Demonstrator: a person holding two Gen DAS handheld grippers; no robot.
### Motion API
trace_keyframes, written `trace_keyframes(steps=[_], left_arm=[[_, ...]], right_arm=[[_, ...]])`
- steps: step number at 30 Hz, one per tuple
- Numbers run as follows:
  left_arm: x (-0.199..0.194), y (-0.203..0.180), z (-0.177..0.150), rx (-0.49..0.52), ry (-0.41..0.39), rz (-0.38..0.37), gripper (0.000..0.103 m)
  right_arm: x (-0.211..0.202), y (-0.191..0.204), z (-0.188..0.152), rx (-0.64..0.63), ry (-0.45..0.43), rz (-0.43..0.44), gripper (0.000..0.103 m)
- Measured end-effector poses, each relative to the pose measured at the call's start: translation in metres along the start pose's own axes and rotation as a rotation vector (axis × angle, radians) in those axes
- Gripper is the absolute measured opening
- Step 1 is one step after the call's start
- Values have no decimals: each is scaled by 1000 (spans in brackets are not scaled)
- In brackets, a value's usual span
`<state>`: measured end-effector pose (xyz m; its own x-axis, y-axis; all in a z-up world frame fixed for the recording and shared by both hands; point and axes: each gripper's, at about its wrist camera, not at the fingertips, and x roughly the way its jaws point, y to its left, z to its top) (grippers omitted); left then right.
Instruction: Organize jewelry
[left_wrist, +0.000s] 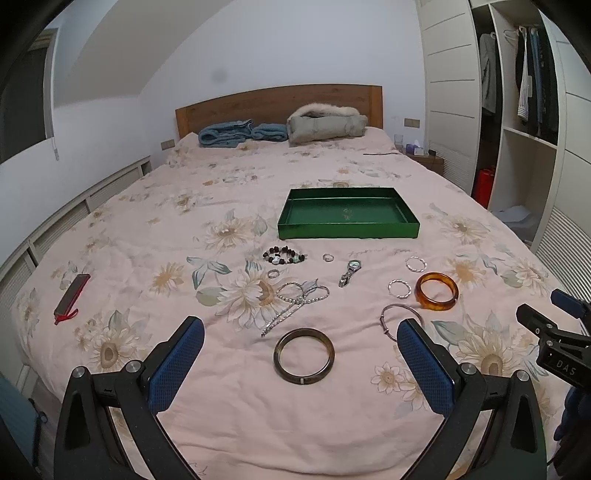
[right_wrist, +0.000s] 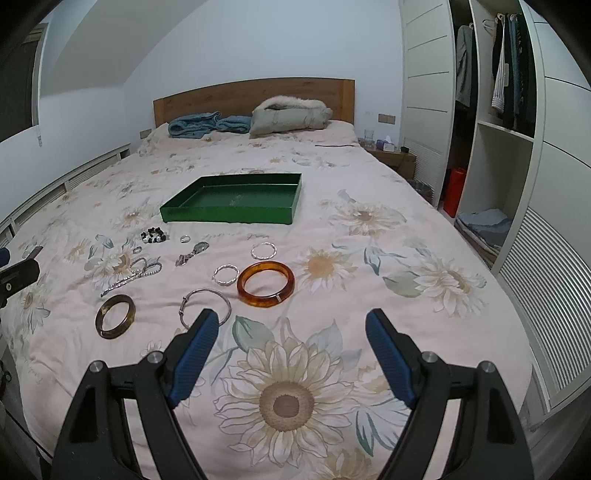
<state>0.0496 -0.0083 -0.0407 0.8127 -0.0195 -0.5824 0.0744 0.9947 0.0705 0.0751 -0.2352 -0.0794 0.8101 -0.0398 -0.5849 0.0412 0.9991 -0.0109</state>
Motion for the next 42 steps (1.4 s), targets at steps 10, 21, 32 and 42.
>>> trace_keyframes(steps=[10, 21, 32, 42], left_arm=[[16, 1, -2, 1, 31, 6, 103], [38, 1, -5, 1, 63, -1, 103], [59, -1, -4, 7, 85, -8, 102], [80, 0, -6, 2, 126, -22, 94]], right_arm=[[8, 3, -3, -1, 19, 13, 81], [24, 6, -3, 4, 48, 42, 80], [41, 6, -3, 9, 64, 58, 80], [55, 10, -3, 10, 88, 92, 78]])
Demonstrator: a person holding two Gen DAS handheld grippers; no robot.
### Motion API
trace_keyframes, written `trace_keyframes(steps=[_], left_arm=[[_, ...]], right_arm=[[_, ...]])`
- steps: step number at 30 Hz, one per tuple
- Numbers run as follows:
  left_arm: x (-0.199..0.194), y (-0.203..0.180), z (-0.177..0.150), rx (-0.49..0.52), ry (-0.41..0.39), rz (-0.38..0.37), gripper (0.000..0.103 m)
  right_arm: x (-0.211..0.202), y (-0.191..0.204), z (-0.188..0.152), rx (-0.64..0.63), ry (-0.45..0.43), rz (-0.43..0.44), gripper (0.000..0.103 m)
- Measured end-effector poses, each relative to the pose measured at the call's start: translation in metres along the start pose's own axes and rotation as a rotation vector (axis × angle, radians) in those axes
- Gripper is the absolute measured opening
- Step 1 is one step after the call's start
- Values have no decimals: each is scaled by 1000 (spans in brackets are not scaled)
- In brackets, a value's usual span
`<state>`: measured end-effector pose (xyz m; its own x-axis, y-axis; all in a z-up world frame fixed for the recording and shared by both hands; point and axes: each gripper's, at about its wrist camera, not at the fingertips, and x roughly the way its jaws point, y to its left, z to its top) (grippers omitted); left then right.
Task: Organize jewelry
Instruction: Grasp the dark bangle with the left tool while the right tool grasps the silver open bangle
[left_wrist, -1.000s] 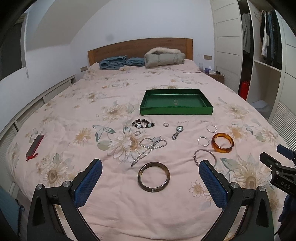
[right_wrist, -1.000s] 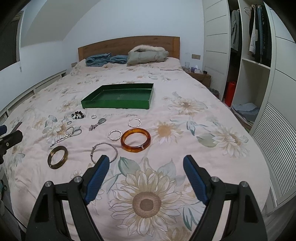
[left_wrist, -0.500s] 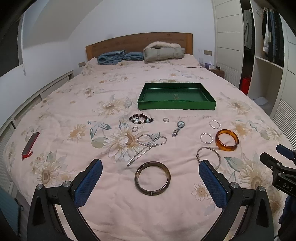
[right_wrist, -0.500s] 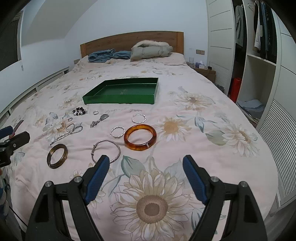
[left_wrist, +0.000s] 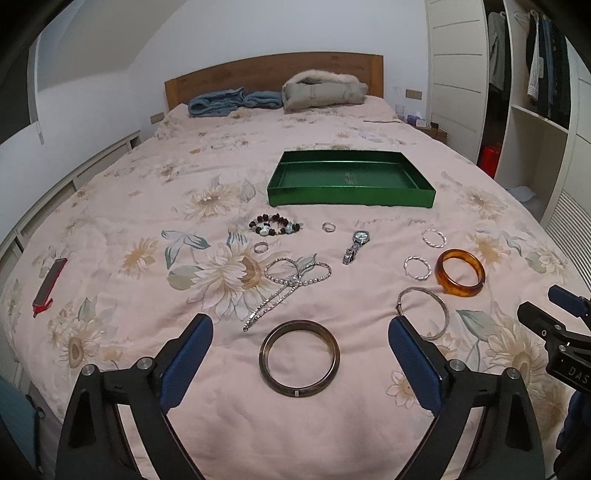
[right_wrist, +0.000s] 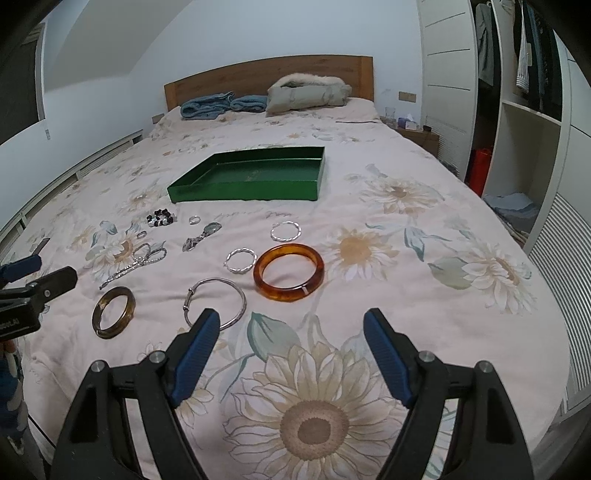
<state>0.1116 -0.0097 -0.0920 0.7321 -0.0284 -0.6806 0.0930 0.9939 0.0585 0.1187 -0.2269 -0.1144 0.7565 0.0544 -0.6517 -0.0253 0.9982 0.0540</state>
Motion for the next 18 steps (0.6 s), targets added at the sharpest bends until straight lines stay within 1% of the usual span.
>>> trace_keyframes(steps=[5, 7, 8, 10, 11, 12, 13, 14, 15, 18], left_arm=[[10, 1, 0, 0, 19, -4, 90], [14, 3, -1, -3, 26, -11, 86], [16, 4, -1, -4, 30, -15, 85], [21, 8, -2, -11, 47, -25, 76], [26, 12, -3, -18, 61, -35, 73], [30, 15, -5, -23, 76, -44, 68], [34, 17, -7, -26, 88, -49, 63], [39, 22, -9, -36, 111, -63, 62], [43, 25, -11, -44, 123, -73, 60], [54, 37, -17, -73, 163, -106, 58]], right_arm=[[8, 3, 1, -1, 15, 21, 73], [12, 3, 1, 0, 23, 33, 70], [14, 4, 1, 0, 29, 41, 67], [19, 6, 1, -1, 43, 60, 60], [22, 7, 0, -1, 56, 76, 55], [27, 8, 0, 0, 72, 93, 48], [30, 9, -1, 0, 86, 107, 44], [33, 9, -1, 1, 99, 123, 37], [39, 10, -1, 5, 118, 145, 34], [48, 13, -1, 20, 149, 190, 34]])
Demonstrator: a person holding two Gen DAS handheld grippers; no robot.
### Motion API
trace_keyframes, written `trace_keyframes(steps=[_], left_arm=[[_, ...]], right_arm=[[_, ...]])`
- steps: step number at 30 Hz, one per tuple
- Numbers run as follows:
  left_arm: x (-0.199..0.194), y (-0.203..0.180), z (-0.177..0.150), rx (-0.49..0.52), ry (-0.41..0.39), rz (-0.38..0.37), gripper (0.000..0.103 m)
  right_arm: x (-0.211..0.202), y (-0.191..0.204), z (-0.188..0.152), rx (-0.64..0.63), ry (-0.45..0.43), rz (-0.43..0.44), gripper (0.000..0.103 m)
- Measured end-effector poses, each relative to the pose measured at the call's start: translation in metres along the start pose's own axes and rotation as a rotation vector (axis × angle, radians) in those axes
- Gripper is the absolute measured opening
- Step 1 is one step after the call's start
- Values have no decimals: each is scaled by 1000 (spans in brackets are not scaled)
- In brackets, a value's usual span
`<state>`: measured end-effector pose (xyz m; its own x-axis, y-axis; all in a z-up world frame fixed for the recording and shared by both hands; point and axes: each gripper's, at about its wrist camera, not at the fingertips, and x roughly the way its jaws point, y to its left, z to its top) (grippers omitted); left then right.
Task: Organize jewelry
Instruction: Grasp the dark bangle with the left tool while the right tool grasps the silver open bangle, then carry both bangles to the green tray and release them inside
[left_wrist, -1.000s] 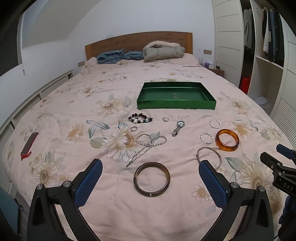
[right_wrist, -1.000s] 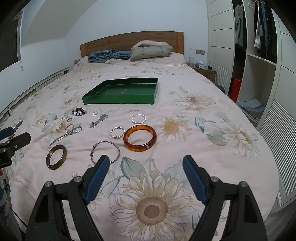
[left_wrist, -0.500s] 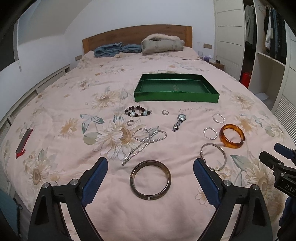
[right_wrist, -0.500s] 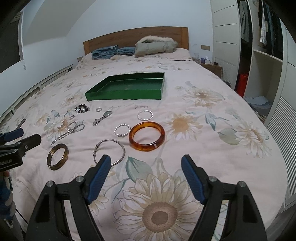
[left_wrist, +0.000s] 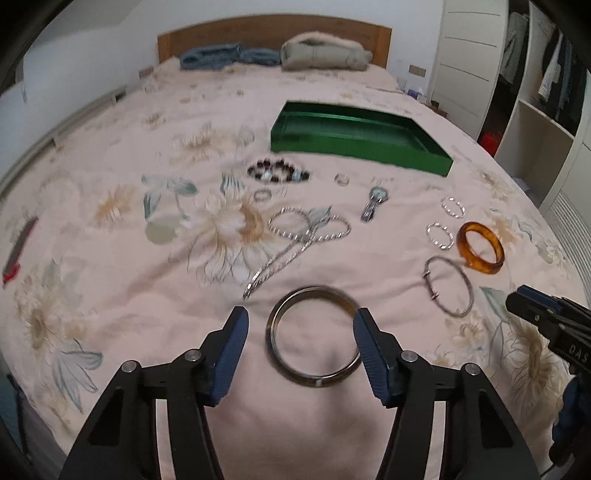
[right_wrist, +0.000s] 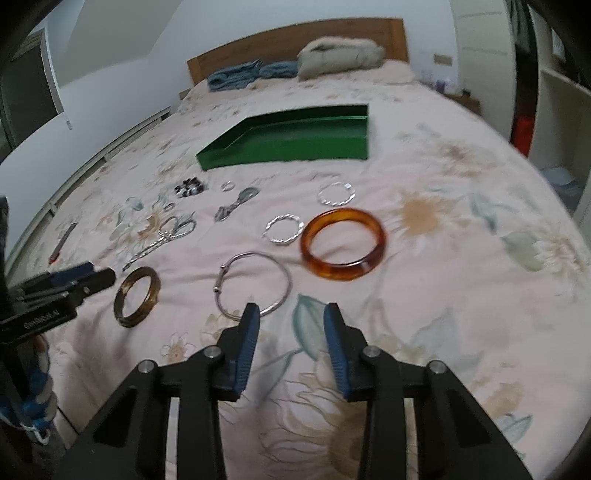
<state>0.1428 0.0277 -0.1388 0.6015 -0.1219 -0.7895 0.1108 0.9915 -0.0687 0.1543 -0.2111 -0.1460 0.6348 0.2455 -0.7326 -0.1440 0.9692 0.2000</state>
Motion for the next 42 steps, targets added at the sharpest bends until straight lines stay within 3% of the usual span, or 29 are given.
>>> trace_keyframes(steps=[6, 12, 23, 25, 27, 29, 42], left_arm=[[26, 14, 0, -41, 80, -35, 53], [57, 6, 0, 9, 158, -38, 43], [74, -4, -1, 95, 181, -10, 37], [73, -5, -1, 99, 168, -6, 31], [71, -8, -1, 111, 157, 5, 24], [69, -10, 0, 115, 148, 12, 14], [25, -23, 3, 138, 29, 83, 8]], right_arm=[[33, 3, 9, 24, 75, 68, 34], [61, 1, 16, 22, 124, 67, 34], [105, 16, 31, -111, 234, 61, 35], [104, 19, 31, -137, 223, 53, 31], [102, 20, 30, -156, 201, 33, 12], [100, 20, 30, -152, 183, 31, 6], [50, 36, 25, -200, 43, -40, 5]])
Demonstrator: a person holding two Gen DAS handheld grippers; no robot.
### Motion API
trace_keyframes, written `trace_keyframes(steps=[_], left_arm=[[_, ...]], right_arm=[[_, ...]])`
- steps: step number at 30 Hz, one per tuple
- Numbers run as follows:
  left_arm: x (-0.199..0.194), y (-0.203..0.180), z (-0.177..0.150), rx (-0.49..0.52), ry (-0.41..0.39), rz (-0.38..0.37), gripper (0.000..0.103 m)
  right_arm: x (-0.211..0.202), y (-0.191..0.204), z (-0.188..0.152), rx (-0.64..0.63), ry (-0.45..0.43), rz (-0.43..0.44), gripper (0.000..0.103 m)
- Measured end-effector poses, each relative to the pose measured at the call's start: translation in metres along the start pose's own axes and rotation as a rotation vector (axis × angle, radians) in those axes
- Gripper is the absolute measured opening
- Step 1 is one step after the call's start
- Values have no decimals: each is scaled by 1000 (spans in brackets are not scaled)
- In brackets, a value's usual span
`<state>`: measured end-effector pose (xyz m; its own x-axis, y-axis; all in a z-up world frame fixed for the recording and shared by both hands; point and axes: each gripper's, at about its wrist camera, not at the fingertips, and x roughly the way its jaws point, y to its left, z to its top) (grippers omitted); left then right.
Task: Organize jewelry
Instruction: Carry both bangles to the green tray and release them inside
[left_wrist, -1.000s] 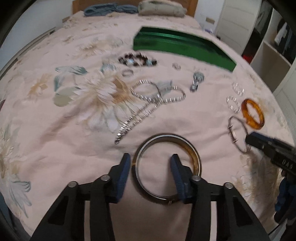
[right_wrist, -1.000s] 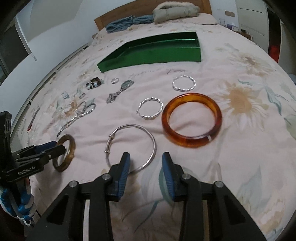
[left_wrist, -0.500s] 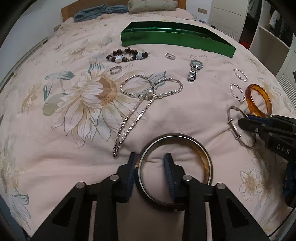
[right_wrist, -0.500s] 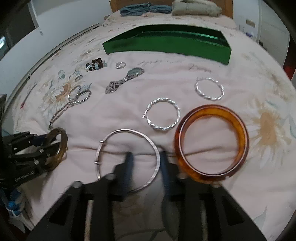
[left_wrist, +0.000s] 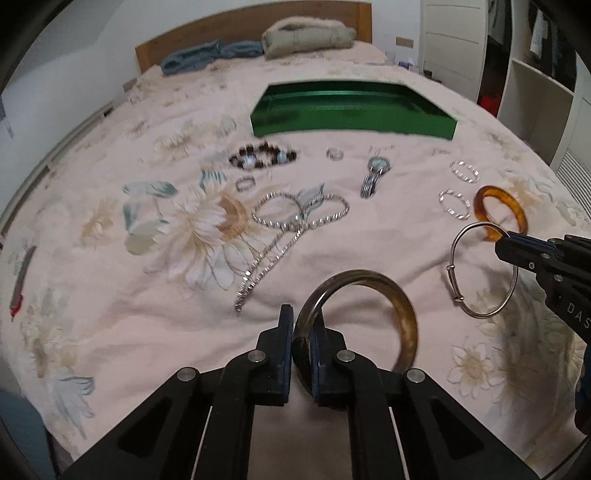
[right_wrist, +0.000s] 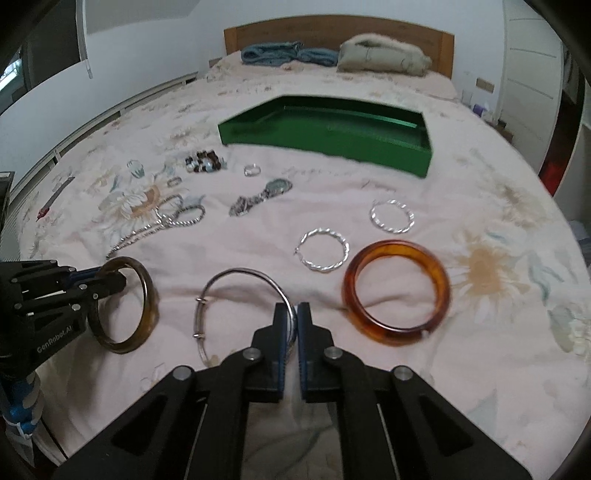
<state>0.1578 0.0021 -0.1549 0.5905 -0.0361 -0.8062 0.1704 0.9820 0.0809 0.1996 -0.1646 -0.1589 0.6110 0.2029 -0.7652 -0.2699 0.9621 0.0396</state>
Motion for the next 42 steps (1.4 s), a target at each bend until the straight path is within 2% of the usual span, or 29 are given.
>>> trace_keyframes(steps=[16, 27, 31, 34, 38, 42], left_arm=[[-79, -8, -7, 27, -145, 26, 8], [-98, -15, 1, 43, -194, 20, 8], [-93, -12, 23, 33, -209, 4, 8], [-82, -6, 54, 19, -222, -6, 8], [-56, 4, 109, -7, -226, -8, 8], [-18, 8, 162, -30, -233, 18, 8]], right_arm=[[-76, 10, -12, 7, -108, -57, 5], [-113, -1, -3, 24, -185, -94, 5], [-120, -12, 13, 25, -214, -110, 5], [-123, -26, 40, 22, -251, -137, 5], [-117, -51, 88, 14, -299, -193, 5], [-89, -70, 135, 7, -312, -231, 5]])
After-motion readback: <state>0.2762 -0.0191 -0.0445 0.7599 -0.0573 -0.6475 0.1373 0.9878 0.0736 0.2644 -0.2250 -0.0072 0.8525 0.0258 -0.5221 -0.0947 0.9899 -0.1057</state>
